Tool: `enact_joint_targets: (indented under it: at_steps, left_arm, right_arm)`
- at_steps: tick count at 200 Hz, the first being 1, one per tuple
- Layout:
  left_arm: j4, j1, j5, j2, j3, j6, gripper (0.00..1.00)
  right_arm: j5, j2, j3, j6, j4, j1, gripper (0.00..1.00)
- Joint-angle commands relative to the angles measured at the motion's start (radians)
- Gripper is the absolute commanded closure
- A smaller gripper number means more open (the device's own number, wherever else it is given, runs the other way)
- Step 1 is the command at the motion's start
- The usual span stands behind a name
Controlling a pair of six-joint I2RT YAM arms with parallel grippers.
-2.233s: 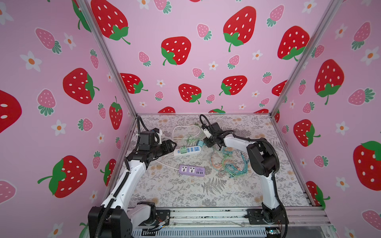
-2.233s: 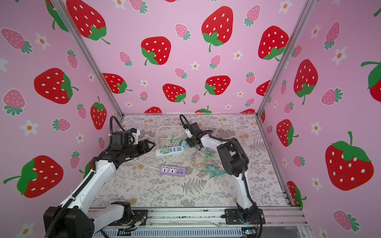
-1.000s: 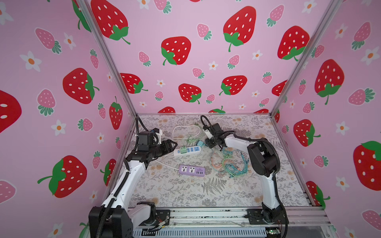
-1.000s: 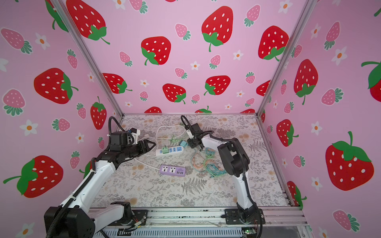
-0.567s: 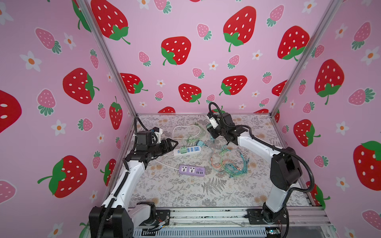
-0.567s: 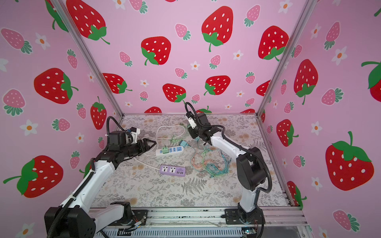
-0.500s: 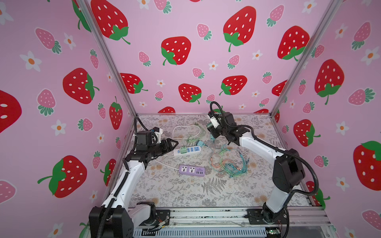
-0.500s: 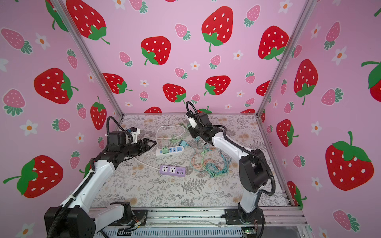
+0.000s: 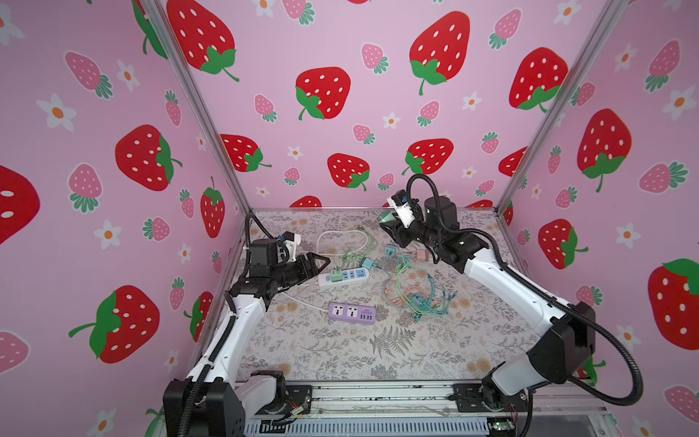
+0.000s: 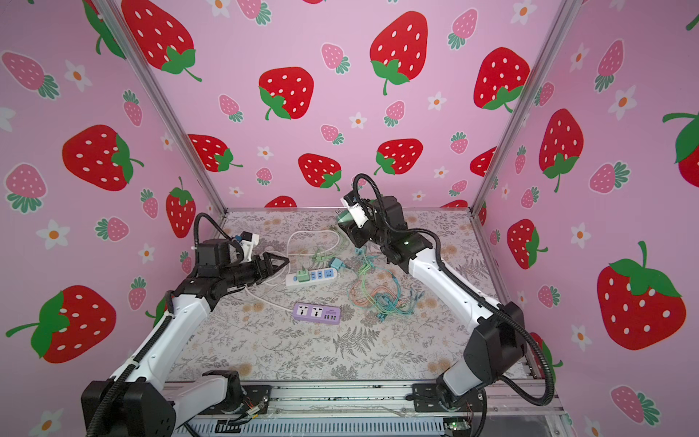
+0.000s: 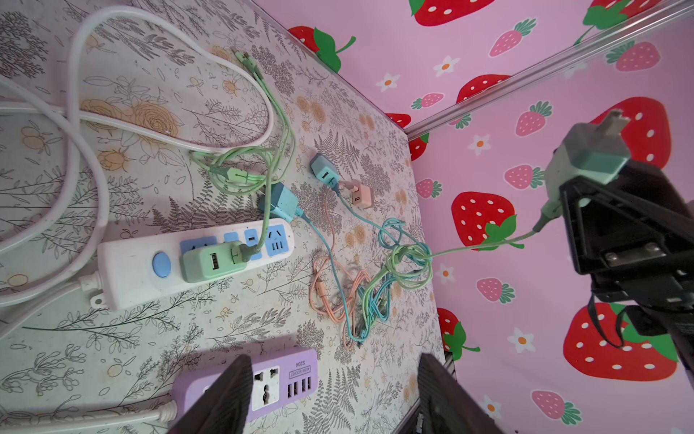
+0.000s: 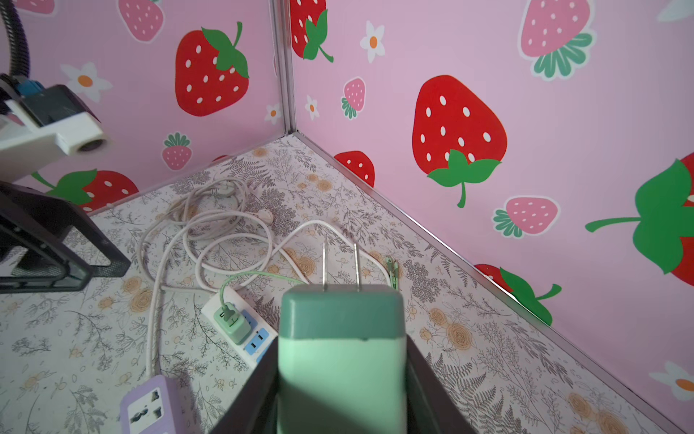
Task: Insert plugs into power strip
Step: Pick up the plug from the top-center of the table.
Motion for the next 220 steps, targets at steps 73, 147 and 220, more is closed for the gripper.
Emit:
enact_joint_targets:
  at_steps: [73, 147, 220]
  left_arm:
    - [0.035, -0.044, 0.094, 0.008, 0.055, 0.015, 0.30]
    - [0.008, -0.062, 0.090, 0.022, 0.071, 0.041, 0.31]
    - [-0.019, -0.072, 0.085, 0.037, 0.084, 0.055, 0.31]
  right_arm:
    - [-0.448, -0.070, -0.144, 0.163, 0.123, -0.148, 0.71]
    - [-0.631, 0.009, -0.248, 0.148, 0.101, -0.150, 0.69]
    - [-0.577, 0.083, -0.267, 0.155, 0.065, -0.150, 0.67]
